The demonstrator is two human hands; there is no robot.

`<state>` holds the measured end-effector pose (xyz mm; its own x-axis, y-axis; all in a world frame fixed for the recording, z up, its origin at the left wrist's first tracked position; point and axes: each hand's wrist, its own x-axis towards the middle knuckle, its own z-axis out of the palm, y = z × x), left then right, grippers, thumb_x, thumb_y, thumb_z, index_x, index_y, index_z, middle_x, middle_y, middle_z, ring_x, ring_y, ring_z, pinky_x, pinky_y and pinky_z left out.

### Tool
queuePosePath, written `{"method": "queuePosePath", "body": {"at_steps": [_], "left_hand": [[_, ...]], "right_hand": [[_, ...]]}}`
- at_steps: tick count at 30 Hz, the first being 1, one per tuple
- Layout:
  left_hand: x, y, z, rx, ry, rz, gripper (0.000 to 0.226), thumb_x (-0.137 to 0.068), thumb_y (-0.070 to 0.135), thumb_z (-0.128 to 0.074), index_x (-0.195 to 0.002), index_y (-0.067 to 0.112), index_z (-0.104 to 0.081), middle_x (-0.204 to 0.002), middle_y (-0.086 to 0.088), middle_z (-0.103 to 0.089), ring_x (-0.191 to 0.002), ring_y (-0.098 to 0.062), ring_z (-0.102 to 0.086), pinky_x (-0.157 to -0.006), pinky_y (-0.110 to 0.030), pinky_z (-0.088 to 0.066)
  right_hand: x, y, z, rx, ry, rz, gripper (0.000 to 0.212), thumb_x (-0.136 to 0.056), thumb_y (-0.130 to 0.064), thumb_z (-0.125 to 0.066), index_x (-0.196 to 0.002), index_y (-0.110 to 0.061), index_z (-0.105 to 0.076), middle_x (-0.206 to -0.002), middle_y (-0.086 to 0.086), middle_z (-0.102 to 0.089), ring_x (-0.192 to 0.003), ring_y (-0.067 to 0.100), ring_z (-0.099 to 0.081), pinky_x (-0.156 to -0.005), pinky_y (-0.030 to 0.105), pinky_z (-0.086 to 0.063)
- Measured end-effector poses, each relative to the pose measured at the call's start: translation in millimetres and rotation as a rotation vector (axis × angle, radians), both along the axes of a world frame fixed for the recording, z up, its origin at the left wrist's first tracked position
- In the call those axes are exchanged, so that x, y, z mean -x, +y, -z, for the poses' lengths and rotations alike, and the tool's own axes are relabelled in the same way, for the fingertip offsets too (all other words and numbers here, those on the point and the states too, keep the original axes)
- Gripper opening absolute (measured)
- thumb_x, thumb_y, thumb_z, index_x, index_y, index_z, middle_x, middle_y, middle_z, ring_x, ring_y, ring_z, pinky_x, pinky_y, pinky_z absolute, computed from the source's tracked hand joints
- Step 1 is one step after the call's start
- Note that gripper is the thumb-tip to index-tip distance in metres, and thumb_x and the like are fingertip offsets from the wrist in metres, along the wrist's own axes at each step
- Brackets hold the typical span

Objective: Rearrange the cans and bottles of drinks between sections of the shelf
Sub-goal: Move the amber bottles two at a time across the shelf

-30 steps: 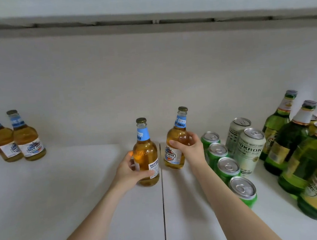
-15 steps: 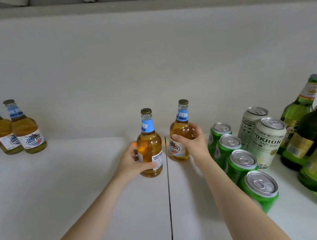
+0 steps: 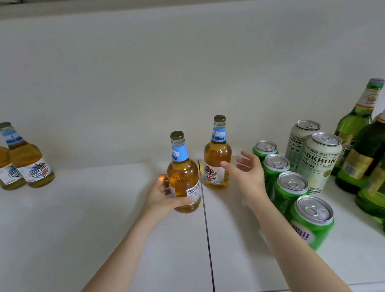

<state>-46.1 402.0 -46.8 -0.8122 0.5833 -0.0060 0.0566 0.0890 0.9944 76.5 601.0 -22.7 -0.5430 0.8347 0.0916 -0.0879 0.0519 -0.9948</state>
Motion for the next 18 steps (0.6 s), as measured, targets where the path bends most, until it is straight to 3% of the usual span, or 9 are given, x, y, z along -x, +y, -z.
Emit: {"method": "queuePosePath", "body": {"at_steps": [2,6,11,15,18], "left_hand": [[-6,0,0,0.01,0.002,0.019,0.087,-0.03,0.03,-0.098,-0.11,0.024,-0.062,-0.109,0.0,-0.075,-0.103,-0.018,-0.071,-0.093,-0.046,-0.057],[-21,3,-1,0.027,0.009,0.07,0.088,-0.032,0.03,-0.098,-0.111,0.023,-0.062,-0.11,0.0,-0.075,-0.105,-0.019,-0.07,-0.094,-0.048,-0.056],[-44,9,-3,0.04,0.026,0.144,0.085,-0.035,0.029,-0.097,-0.112,0.025,-0.062,-0.111,0.002,-0.074,-0.104,-0.017,-0.07,-0.091,-0.043,-0.058],[-62,20,-5,0.069,0.044,0.182,0.085,-0.032,0.033,-0.096,-0.109,0.026,-0.063,-0.107,0.004,-0.073,-0.102,-0.016,-0.069,-0.088,-0.041,-0.059],[-70,30,-4,0.078,0.03,0.204,0.091,-0.032,0.035,-0.096,-0.115,0.024,-0.062,-0.11,0.001,-0.071,-0.105,-0.02,-0.068,-0.09,-0.045,-0.058]], "right_hand": [[-13,-11,-4,-0.051,0.041,-0.013,0.065,-0.067,-0.03,-0.089,-0.122,-0.027,-0.055,-0.116,-0.002,-0.062,-0.11,0.012,-0.059,-0.096,0.033,-0.049],[-31,-31,-9,-0.11,0.034,-0.222,0.062,-0.071,-0.024,-0.088,-0.125,-0.022,-0.057,-0.112,-0.003,-0.066,-0.107,0.008,-0.062,-0.09,0.026,-0.051],[-48,-41,-5,-0.104,-0.028,-0.406,0.065,-0.068,-0.024,-0.089,-0.126,-0.024,-0.059,-0.116,0.002,-0.068,-0.11,0.013,-0.064,-0.092,0.03,-0.054],[-66,-41,2,-0.075,-0.002,-0.412,0.061,-0.062,-0.034,-0.088,-0.118,-0.027,-0.065,-0.113,0.001,-0.073,-0.11,0.018,-0.066,-0.094,0.038,-0.055],[-78,-36,3,-0.056,0.027,-0.388,0.057,-0.065,-0.028,-0.085,-0.118,-0.023,-0.066,-0.114,0.003,-0.073,-0.11,0.019,-0.067,-0.094,0.037,-0.055]]}}
